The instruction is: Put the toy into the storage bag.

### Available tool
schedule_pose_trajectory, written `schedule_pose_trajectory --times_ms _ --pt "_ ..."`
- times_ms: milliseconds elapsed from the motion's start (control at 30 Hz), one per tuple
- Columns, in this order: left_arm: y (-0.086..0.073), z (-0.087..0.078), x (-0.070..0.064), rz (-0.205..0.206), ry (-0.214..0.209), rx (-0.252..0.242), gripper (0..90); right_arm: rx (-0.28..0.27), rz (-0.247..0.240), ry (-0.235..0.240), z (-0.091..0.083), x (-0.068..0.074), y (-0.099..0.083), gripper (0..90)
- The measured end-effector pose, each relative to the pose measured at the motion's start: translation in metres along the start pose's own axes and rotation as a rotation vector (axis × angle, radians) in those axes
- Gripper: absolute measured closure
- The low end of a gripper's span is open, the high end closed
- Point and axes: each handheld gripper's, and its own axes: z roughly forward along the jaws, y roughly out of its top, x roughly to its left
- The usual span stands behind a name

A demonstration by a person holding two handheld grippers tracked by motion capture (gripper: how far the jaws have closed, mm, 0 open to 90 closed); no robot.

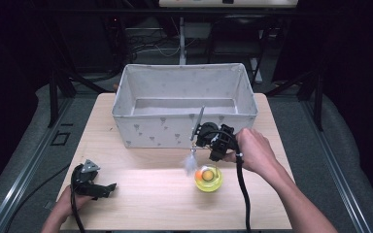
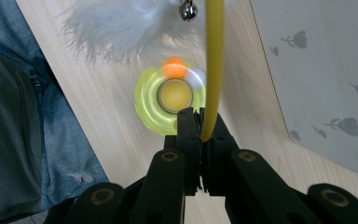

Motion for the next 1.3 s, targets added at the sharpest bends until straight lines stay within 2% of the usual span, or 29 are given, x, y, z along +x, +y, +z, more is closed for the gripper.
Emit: schedule_pose_trajectory --times_ms 500,1300 --pt "0.000 0.000 0.000 0.000 0.000 0.000 0.0 -0.003 0.061 -0.015 -0.006 -0.021 -0.011 87.9" --pt "0.000 0.000 0.000 -0.001 0.000 0.000 0.0 0.012 0.128 -0.038 -0.021 -0.051 -0.023 87.9"
